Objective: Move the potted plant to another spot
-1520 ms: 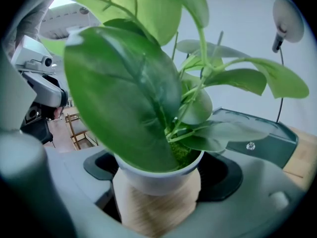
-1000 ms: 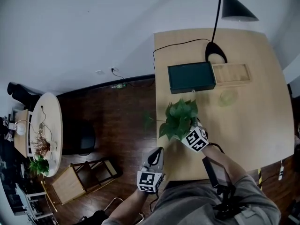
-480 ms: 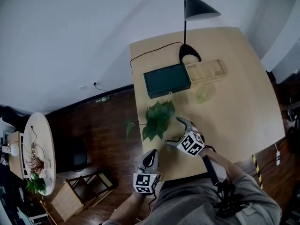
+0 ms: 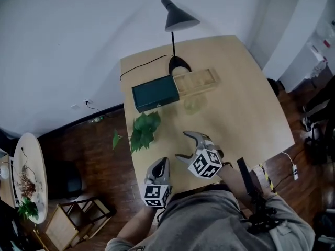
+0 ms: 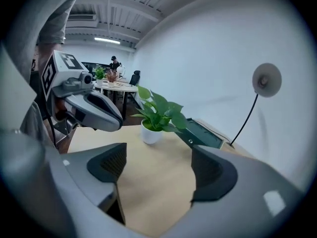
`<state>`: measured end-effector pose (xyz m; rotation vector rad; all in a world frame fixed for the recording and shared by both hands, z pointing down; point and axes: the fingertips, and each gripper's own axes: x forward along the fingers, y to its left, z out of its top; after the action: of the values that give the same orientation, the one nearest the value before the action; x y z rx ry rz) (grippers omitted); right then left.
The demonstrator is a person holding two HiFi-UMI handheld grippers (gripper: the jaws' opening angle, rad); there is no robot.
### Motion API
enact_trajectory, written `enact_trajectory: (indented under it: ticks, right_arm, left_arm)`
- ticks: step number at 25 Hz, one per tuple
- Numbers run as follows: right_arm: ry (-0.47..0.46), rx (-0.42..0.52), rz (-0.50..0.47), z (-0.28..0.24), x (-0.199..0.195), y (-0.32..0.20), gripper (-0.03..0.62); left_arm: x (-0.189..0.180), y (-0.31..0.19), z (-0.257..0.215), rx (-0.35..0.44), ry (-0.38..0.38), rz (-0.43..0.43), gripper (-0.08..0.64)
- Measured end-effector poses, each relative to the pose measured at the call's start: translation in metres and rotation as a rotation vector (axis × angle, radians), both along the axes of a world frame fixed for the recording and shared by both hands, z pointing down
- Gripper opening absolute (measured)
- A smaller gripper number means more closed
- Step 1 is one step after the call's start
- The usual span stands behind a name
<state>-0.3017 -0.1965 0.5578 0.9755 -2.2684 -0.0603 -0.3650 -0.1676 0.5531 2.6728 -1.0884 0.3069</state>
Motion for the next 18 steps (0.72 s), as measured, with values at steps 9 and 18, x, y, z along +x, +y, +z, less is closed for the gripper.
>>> enact_trajectory:
  ticks: [9, 18]
  right_arm:
    - [0.053, 0.119, -0.03, -0.067, 0.073, 0.043, 0.005]
    - [0.05, 0.145, -0.061, -0.071, 0.127, 0.098, 0.005]
  left_arm:
    - [0.074, 0.039, -0.022, 0.051, 0.011, -0.038, -0.006]
    - [0.124, 0.087, -0.034, 0.069, 0.018, -0.094, -0.006]
